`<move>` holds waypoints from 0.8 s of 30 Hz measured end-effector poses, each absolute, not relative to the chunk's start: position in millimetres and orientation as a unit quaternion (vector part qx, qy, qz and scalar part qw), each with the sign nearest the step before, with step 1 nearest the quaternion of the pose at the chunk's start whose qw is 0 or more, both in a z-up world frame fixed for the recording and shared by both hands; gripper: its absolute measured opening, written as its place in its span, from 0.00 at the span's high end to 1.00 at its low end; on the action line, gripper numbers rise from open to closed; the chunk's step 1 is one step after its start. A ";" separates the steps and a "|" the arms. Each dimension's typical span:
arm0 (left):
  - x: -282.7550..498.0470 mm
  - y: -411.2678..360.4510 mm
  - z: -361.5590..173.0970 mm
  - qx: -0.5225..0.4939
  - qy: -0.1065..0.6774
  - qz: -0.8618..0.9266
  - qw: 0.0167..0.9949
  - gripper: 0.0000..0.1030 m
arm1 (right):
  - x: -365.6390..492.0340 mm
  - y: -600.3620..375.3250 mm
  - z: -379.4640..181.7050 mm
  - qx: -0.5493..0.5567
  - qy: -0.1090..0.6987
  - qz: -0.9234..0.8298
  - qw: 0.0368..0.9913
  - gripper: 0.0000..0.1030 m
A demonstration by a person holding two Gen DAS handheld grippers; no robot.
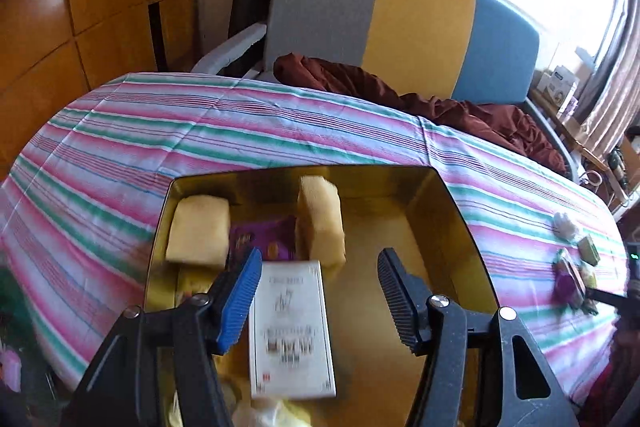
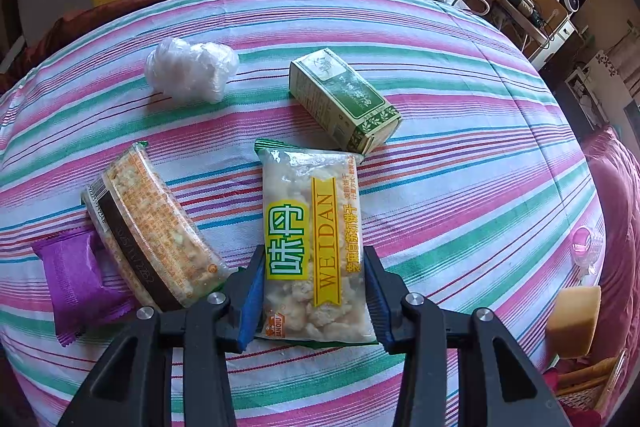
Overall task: Organize objects
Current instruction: 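Lower the yellow sponge into the gold box and open the left gripper, then carry the WEIDAN snack bag into the gold box and open the right gripper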
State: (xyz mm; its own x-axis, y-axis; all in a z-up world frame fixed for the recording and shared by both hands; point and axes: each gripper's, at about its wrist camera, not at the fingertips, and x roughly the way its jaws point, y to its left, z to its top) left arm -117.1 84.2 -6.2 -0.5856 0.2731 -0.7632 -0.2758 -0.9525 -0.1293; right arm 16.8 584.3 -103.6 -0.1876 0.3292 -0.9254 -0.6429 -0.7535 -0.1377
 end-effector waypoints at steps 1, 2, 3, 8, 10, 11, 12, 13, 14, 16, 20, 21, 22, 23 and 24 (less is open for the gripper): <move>-107.5 80.2 -5.0 -0.426 -0.002 0.891 0.158 0.40 | 17.3 585.8 -103.7 -0.550 0.144 0.758 0.321 0.57; -100.6 77.2 -3.9 -0.424 -0.005 0.892 0.160 0.40 | 17.8 585.7 -103.3 -0.548 0.145 0.759 0.320 0.57; -93.1 74.1 -3.3 -0.421 -0.007 0.892 0.163 0.40 | 18.2 585.9 -103.1 -0.547 0.147 0.760 0.319 0.57; -56.0 64.6 -2.9 -0.411 0.003 0.895 0.173 0.40 | 20.2 580.7 -99.0 -0.539 0.156 0.769 0.306 0.57; -43.3 60.4 -4.6 -0.407 0.008 0.897 0.174 0.40 | 20.1 574.3 -96.0 -0.536 0.148 0.774 0.303 0.57; -40.1 59.0 -6.2 -0.408 0.008 0.896 0.175 0.40 | 19.9 570.8 -94.1 -0.534 0.143 0.776 0.303 0.57; -36.3 56.1 -7.9 -0.409 0.007 0.895 0.176 0.40 | 20.0 568.3 -92.1 -0.531 0.141 0.779 0.301 0.57; -32.5 52.1 -9.8 -0.410 0.007 0.896 0.173 0.40 | 20.2 567.0 -90.2 -0.529 0.140 0.782 0.300 0.57; -29.0 49.2 -10.8 -0.410 0.006 0.896 0.170 0.40 | 20.4 567.7 -88.8 -0.525 0.139 0.784 0.299 0.57; -25.1 41.5 -15.0 -0.415 0.003 0.895 0.165 0.40 | 23.4 563.4 -81.3 -0.516 0.140 0.791 0.297 0.57; -18.4 26.5 -18.8 -0.412 0.002 0.899 0.147 0.40 | 31.1 547.5 -56.9 -0.490 0.132 0.810 0.293 0.57; -17.3 22.9 -19.2 -0.412 -0.001 0.900 0.142 0.40 | 31.8 544.7 -51.2 -0.485 0.130 0.816 0.288 0.57; -16.0 19.8 -19.3 -0.411 -0.002 0.901 0.138 0.40 | 32.9 538.4 -44.3 -0.479 0.128 0.822 0.280 0.57; -15.4 17.5 -19.2 -0.409 -0.002 0.903 0.134 0.40 | 32.3 533.4 -38.9 -0.475 0.125 0.828 0.270 0.57; -14.5 15.8 -19.4 -0.408 0.000 0.904 0.130 0.40 | 31.4 526.1 -33.8 -0.472 0.123 0.834 0.259 0.57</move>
